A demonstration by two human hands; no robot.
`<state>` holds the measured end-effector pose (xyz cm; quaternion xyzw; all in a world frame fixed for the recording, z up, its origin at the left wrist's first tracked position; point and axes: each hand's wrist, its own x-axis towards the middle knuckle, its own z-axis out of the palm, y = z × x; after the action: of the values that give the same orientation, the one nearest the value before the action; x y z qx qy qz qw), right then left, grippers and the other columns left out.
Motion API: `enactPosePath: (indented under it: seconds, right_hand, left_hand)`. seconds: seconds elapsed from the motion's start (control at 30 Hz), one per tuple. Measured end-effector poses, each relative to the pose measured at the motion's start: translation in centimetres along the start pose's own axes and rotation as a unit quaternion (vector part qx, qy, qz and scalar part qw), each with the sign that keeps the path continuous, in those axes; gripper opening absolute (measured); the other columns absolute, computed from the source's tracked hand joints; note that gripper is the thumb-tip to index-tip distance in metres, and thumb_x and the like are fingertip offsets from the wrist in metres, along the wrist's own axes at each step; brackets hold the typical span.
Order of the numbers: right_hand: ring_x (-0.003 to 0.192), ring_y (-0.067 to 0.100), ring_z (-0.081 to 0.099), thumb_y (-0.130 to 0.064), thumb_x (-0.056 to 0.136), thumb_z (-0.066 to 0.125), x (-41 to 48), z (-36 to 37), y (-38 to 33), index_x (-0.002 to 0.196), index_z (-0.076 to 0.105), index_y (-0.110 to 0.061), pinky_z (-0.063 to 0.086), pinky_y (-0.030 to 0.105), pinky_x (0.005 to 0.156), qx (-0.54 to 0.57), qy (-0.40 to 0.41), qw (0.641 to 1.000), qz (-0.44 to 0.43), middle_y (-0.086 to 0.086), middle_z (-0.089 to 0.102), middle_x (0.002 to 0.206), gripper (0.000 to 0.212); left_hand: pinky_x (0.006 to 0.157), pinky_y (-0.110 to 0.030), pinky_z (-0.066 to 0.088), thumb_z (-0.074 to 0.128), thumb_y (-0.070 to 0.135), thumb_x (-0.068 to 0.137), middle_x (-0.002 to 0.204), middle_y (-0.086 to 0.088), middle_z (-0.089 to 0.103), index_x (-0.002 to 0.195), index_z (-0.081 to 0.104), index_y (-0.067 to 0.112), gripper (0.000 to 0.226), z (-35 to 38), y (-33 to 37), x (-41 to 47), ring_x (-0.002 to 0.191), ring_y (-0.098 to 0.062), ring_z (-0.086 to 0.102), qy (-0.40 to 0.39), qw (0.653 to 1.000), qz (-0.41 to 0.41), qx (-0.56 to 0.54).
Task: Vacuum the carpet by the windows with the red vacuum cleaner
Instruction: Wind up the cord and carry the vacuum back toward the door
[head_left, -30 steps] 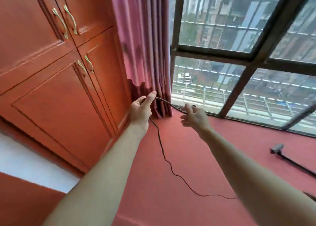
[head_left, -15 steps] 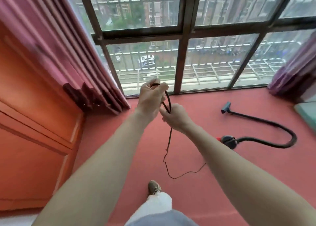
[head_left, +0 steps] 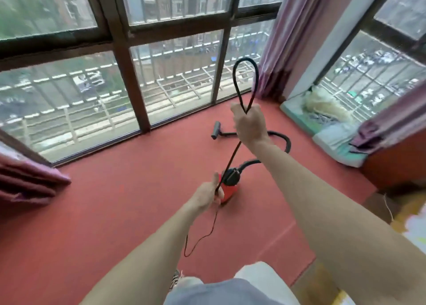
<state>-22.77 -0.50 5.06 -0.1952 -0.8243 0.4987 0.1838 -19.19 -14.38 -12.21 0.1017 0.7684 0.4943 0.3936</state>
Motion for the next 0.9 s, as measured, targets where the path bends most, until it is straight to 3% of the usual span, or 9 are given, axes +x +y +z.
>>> enactPosePath:
  seconds: [0.1, 0.2, 0.37, 0.47, 0.6, 0.67, 0.73, 0.8, 0.9]
  right_hand:
    - [0.043, 0.017, 0.030, -0.025, 0.086, 0.051, 3.9, -6.2, 1.9, 0.040, 0.031, -0.018, 0.029, 0.037, 0.050, 0.012, 0.085, 0.996, -0.020, -0.006, 0.027, 0.041, 0.051]
    - [0.050, 0.017, 0.035, -0.030, 0.093, 0.051, 7.1, -11.7, 5.9, 0.049, 0.029, -0.015, 0.026, 0.033, 0.056, -0.122, 0.100, 0.986, -0.046, -0.001, 0.027, 0.045, 0.052]
    - [0.064, 0.024, 0.055, -0.063, 0.092, 0.041, 8.7, -17.4, 14.6, 0.065, 0.059, -0.007, 0.036, 0.033, 0.063, -0.222, -0.067, 0.972, -0.037, 0.004, 0.059, 0.059, 0.065]
    - [0.074, 0.015, 0.057, -0.092, 0.066, 0.030, 8.6, -18.9, 17.2, 0.074, 0.061, -0.027, 0.043, 0.032, 0.065, -0.222, -0.191, 0.956, -0.024, -0.011, 0.060, 0.070, 0.073]
    - [0.079, 0.006, 0.057, -0.091, 0.055, 0.049, 8.1, -19.2, 17.2, 0.109, 0.066, -0.028, 0.045, 0.028, 0.073, -0.207, -0.312, 0.926, -0.052, -0.019, 0.059, 0.079, 0.085]
    - [0.087, 0.010, 0.064, -0.077, 0.070, 0.060, 8.2, -18.1, 17.4, 0.102, 0.072, -0.022, 0.050, 0.029, 0.079, -0.203, -0.324, 0.921, -0.079, -0.010, 0.071, 0.090, 0.065]
    - [0.073, 0.015, 0.066, -0.055, 0.090, 0.056, 9.1, -16.8, 17.7, 0.072, 0.072, -0.016, 0.048, 0.029, 0.072, -0.177, -0.281, 0.940, -0.076, -0.003, 0.070, 0.070, 0.046]
    - [0.058, 0.012, 0.059, -0.044, 0.099, 0.050, 10.6, -16.2, 18.3, 0.051, 0.062, -0.019, 0.041, 0.026, 0.068, -0.121, -0.243, 0.962, -0.036, -0.006, 0.061, 0.053, 0.055]
    - [0.056, 0.008, 0.063, -0.043, 0.100, 0.048, 14.3, -17.0, 18.3, 0.050, 0.064, -0.022, 0.049, 0.030, 0.069, 0.038, -0.233, 0.971, 0.033, -0.003, 0.066, 0.056, 0.057]
  left_hand:
    - [0.063, -0.030, 0.037, 0.018, 0.061, 0.101, 0.047, 0.007, 0.051, 0.045, 0.044, 0.021, 0.073, 2.0, -0.5, 1.9, 0.055, -0.019, 0.049, 0.024, 0.999, -0.001, 0.048]
    - [0.060, -0.033, 0.027, 0.031, 0.048, 0.106, 0.046, 0.006, 0.038, 0.044, 0.037, 0.022, 0.067, 3.2, 2.0, 3.7, 0.051, -0.018, 0.033, 0.120, 0.993, -0.009, -0.002]
    - [0.054, -0.035, 0.016, 0.046, 0.034, 0.103, 0.054, 0.000, 0.026, 0.055, 0.034, 0.023, 0.051, 5.1, 10.2, 8.0, 0.050, -0.014, 0.021, 0.271, 0.953, 0.069, -0.116]
    - [0.055, -0.038, 0.015, 0.046, 0.042, 0.098, 0.052, 0.001, 0.024, 0.050, 0.032, 0.028, 0.052, 6.9, 15.9, 9.7, 0.050, -0.014, 0.020, 0.294, 0.938, 0.122, -0.137]
    - [0.051, -0.036, 0.021, 0.043, 0.047, 0.102, 0.052, -0.004, 0.027, 0.056, 0.036, 0.008, 0.061, 10.0, 22.1, 11.0, 0.051, -0.019, 0.024, 0.329, 0.921, 0.176, -0.112]
    - [0.048, -0.027, 0.022, 0.043, 0.046, 0.103, 0.047, 0.009, 0.025, 0.057, 0.030, 0.014, 0.058, 10.9, 24.5, 11.5, 0.047, -0.012, 0.023, 0.359, 0.909, 0.194, -0.088]
    - [0.050, -0.026, 0.021, 0.044, 0.048, 0.102, 0.047, 0.013, 0.023, 0.057, 0.027, 0.019, 0.056, 11.1, 26.1, 12.3, 0.047, -0.008, 0.021, 0.371, 0.903, 0.208, -0.065]
    - [0.052, -0.030, 0.020, 0.046, 0.052, 0.099, 0.051, 0.011, 0.023, 0.058, 0.027, 0.020, 0.055, 10.6, 27.0, 13.4, 0.050, -0.009, 0.022, 0.355, 0.908, 0.216, -0.052]
    - [0.047, -0.030, 0.017, 0.042, 0.065, 0.090, 0.052, 0.007, 0.023, 0.059, 0.029, 0.023, 0.055, 9.4, 26.9, 15.9, 0.047, -0.011, 0.019, 0.270, 0.925, 0.243, -0.111]
